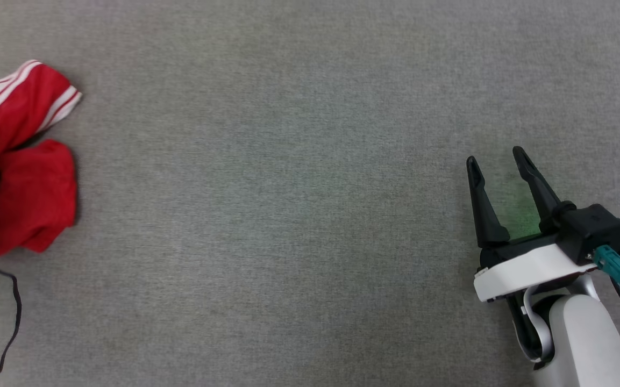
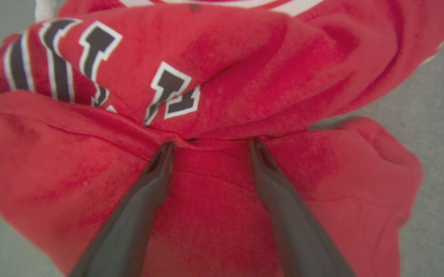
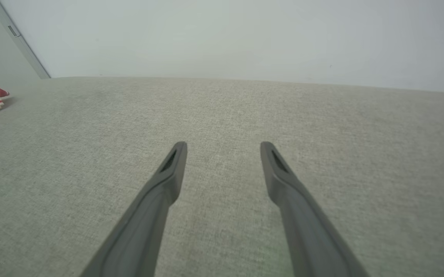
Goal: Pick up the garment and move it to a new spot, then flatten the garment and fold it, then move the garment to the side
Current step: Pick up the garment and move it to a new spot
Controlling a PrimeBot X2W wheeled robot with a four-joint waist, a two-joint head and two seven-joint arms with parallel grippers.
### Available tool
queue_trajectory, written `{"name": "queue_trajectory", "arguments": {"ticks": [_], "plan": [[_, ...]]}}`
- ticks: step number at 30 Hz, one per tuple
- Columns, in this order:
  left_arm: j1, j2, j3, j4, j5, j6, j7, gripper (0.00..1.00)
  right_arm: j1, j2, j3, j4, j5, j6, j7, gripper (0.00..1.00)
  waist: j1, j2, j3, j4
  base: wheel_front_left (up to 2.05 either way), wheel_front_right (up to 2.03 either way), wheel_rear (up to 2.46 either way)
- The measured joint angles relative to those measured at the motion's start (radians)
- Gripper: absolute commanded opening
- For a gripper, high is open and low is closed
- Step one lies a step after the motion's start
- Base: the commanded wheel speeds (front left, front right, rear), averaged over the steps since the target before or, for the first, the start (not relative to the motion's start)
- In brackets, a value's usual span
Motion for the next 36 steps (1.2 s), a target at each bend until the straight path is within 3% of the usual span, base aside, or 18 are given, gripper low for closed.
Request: {"name": "queue_trajectory", "arguments": {"ticks": [6,8,9,10,11,17,19,25,32,36], "plan": [[0.003,0.002,0.016,0.049,-0.055,0.017,0.119,1.0,-0.021,0.0,0.006,0.019,0.002,0.0,-0.008,1.0,-0.0001,0.0,0.035,-0.027,0.0,0.0,0.0],[-0.002,0.001,0.022,0.053,-0.063,0.028,0.133,0.48,-0.024,0.0,0.006,0.023,0.004,0.0,-0.008,1.0,-0.0001,0.0,0.037,-0.028,0.0,0.0,0.0],[-0.002,-0.002,0.022,0.054,-0.064,0.033,0.134,0.41,-0.025,0.0,0.006,0.023,0.004,0.0,-0.008,1.0,-0.0001,0.0,0.036,-0.028,0.0,0.0,0.0],[-0.003,-0.006,0.022,0.055,-0.065,0.037,0.134,0.26,-0.028,0.0,0.005,0.024,0.004,0.0,-0.008,1.0,-0.0001,0.0,0.034,-0.027,0.0,0.0,0.0],[-0.003,-0.009,0.021,0.056,-0.069,0.037,0.135,0.0,-0.03,0.0,0.003,0.026,0.001,0.0,-0.008,1.0,-0.0002,0.0,0.031,-0.026,0.0,0.0,0.0],[-0.002,-0.027,-0.006,0.058,-0.018,0.068,0.025,0.0,-0.025,0.0,-0.01,0.032,-0.01,0.0,0.001,1.0,0.0,0.0,-0.009,-0.014,0.0,0.0,0.0],[-0.006,-0.019,-0.023,0.054,0.027,0.088,-0.056,0.0,-0.015,0.0,-0.017,0.033,-0.01,0.0,0.002,1.0,-0.0001,0.0,-0.03,-0.009,0.0,0.0,0.0],[-0.07,0.001,-0.074,0.023,0.118,0.093,-0.271,0.0,0.042,0.0,-0.043,0.03,-0.013,0.0,0.014,1.0,-0.0002,0.0,-0.118,0.01,0.0,0.0,0.0],[-0.133,-0.049,-0.127,-0.003,0.175,0.093,-0.513,0.0,0.117,0.0,-0.07,0.014,0.001,0.0,0.029,1.0,-0.0002,0.0,-0.243,0.03,0.0,0.0,0.0],[-0.142,-0.093,-0.166,-0.016,0.195,0.081,-0.598,0.0,0.161,0.0,-0.081,-0.006,0.008,0.0,0.045,1.0,-0.0004,0.0,-0.316,0.03,0.0,0.0,0.0]]}}
